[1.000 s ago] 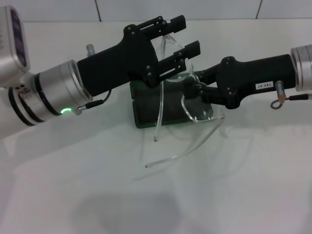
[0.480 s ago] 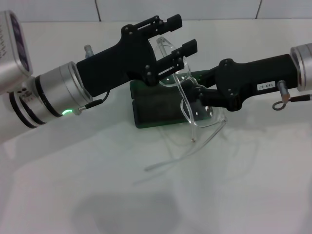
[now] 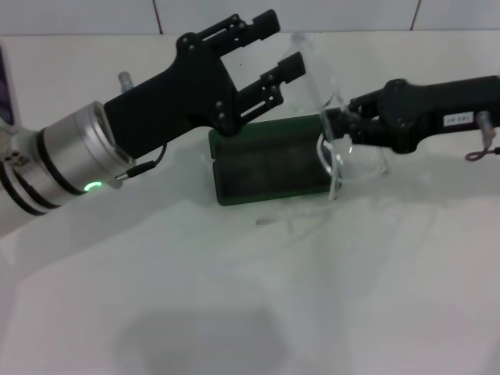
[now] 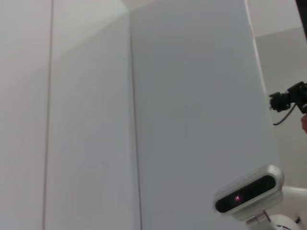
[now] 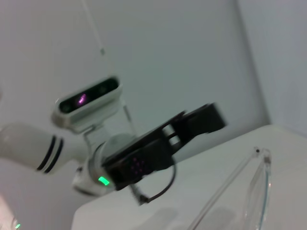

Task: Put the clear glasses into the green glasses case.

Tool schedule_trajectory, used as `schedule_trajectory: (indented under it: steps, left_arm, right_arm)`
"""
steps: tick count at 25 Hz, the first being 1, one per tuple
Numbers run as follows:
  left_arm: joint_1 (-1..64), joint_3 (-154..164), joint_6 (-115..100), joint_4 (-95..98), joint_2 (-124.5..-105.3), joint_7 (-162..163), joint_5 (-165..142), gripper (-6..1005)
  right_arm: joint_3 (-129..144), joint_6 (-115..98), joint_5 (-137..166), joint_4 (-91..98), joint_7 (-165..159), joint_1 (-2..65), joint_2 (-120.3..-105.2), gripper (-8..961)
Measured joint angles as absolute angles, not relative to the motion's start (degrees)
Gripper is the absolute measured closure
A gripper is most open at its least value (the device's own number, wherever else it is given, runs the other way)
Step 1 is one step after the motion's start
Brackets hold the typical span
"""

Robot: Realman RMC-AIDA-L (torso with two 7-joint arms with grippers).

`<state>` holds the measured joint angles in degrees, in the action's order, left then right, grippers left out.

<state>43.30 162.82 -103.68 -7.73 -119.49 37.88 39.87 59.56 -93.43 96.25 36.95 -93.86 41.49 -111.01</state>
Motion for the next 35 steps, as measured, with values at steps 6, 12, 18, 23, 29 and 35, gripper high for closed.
schedule_trajectory:
  steps: [6, 12, 18, 23, 29, 35]
  left_arm:
    - [40.33, 162.83, -103.23, -9.25, -119.24, 38.43, 42.98, 434]
    - [39.97, 162.95, -103.11, -10.42, -119.22, 39.36, 34.66, 435]
    - [45.07, 162.95, -103.33, -7.69, -119.58, 38.86, 20.12, 435]
    - [47.37, 162.92, -102.94, -5.86, -119.73, 38.77, 18.32, 435]
    - [47.39, 162.8, -102.95, -5.91, -119.5, 38.76, 20.65, 435]
    - [46.74, 162.78, -102.95, -6.69, -119.36, 38.81, 21.85, 435]
  right_arm:
    - [48.69, -96.79, 95.71, 37.27, -91.79, 38.89, -111.47, 837]
    - [40.93, -100.88, 90.16, 37.1, -87.02, 35.99, -112.21, 838]
    - [41.61, -97.49, 89.12, 37.54, -84.16, 36.65, -114.26, 838]
    - [48.1, -91.62, 89.36, 37.1, -81.48, 38.14, -115.53, 838]
    - [57.5, -85.25, 89.61, 37.49, -81.23, 38.67, -115.5, 838]
    - [60.45, -82.01, 93.57, 39.27, -81.18, 38.45, -115.16, 838]
